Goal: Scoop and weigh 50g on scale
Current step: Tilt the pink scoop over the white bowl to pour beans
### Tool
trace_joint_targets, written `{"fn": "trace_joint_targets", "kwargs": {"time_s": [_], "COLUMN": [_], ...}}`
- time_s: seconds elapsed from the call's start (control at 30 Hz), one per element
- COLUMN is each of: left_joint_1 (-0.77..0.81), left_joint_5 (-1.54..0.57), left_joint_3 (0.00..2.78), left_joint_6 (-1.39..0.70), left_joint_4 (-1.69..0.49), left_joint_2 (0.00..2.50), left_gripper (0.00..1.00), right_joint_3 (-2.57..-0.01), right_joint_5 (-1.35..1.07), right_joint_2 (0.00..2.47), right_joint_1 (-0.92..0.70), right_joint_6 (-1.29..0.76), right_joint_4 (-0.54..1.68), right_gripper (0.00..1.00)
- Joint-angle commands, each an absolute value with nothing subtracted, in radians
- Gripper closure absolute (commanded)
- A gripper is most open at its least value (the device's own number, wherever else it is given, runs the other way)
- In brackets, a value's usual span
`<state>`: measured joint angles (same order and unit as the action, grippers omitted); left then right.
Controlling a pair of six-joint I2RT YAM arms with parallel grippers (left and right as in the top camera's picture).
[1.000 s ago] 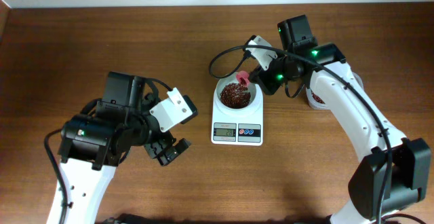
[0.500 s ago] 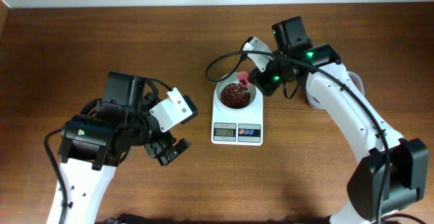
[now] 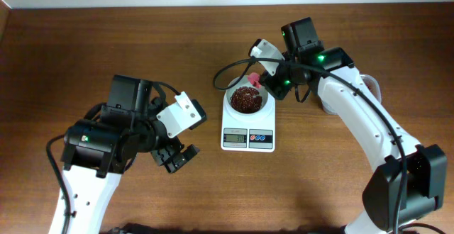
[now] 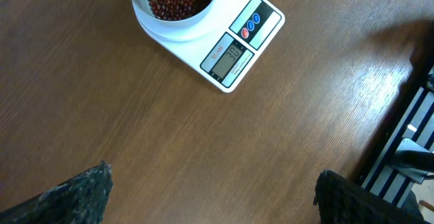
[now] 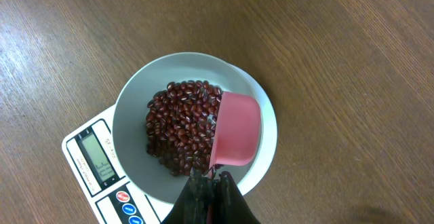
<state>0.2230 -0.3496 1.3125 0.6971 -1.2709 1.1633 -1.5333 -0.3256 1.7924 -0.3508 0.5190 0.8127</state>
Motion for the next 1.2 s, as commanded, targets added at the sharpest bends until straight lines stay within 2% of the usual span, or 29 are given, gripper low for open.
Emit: {"fn": "trace_joint_targets", "kwargs": {"time_s": [0.0, 1.17], "left_joint_1": [0.220, 0.220], "left_joint_5": [-0.367, -0.367], "left_joint_3": [1.309, 1.309], "left_joint_6": [0.717, 0.717], "left_joint_4": [-1.269, -1.269], "left_joint_2": [1.163, 1.163], "left_gripper": [0.01, 0.01], "right_joint_3": [-1.545, -1.545], "right_joint_5": [-0.324, -0.321], "right_joint_2": [1.766, 1.766], "right_joint_1": [-0.368, -0.373], "right_joint_6": [0.525, 0.525], "right_joint_4": [0.807, 0.785], "right_gripper": [0.96, 0.96]}}
